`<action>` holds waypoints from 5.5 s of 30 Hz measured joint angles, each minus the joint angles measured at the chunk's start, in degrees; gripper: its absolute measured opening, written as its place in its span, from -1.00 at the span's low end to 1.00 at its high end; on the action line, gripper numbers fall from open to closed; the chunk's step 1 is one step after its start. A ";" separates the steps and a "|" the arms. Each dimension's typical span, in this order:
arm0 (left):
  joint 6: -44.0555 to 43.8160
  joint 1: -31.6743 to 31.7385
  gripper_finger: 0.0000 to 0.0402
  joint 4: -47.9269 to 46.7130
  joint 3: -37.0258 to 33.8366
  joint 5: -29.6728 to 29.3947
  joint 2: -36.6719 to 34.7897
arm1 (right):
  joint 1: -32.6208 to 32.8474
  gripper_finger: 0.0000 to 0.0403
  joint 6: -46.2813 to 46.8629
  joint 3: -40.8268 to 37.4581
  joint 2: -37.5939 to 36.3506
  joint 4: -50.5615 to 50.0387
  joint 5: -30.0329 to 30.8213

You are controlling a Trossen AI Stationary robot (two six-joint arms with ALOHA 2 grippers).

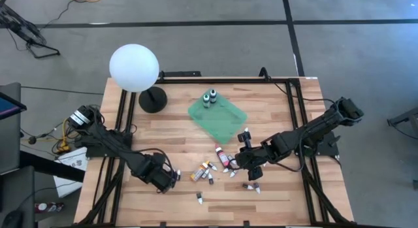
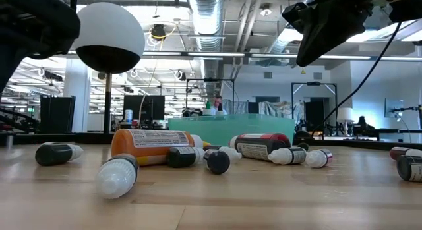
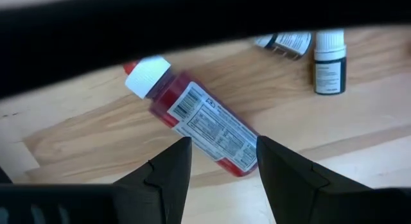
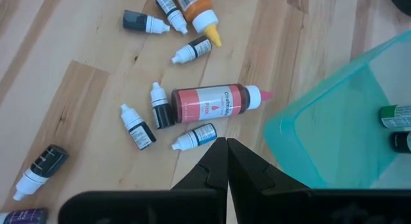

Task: Pick & Place food coloring
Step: Put the large red food coloring bottle into the green bin

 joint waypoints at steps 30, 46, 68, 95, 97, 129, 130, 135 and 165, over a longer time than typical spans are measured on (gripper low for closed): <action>1.81 -0.16 -0.16 6.50 -4.26 2.30 1.84 | 0.00 -1.00 0.44 0.00 0.00 0.02 -0.04; 39.78 2.96 -0.16 1.04 -4.28 -1.93 1.88 | 0.00 -1.00 -0.55 0.00 0.00 2.14 -0.04; 64.29 12.27 -0.16 -0.28 -4.28 -4.56 1.88 | 0.00 -1.00 -0.57 0.00 0.00 2.12 -0.02; 74.68 24.53 -0.16 5.89 -4.28 4.34 1.88 | 0.00 -1.00 -0.54 0.00 0.00 1.98 -0.02; 74.70 24.61 -0.16 5.88 -4.28 4.69 1.88 | 0.00 -1.00 -0.54 0.00 0.00 2.13 -0.02; 78.69 27.44 -0.16 2.54 -1.33 10.09 10.87 | -0.04 -1.00 -0.09 0.00 0.00 2.62 -0.02; 78.72 27.52 -0.16 2.31 -1.31 10.33 10.87 | -0.04 -1.00 -0.09 0.00 0.00 2.62 -0.02; 78.70 27.60 -0.16 1.13 -1.29 10.77 10.89 | -0.04 -1.00 -0.10 0.01 0.00 2.62 -0.01; 78.98 27.60 -0.41 0.20 -1.29 11.26 10.87 | -0.09 -1.00 -0.12 0.01 0.00 3.06 0.00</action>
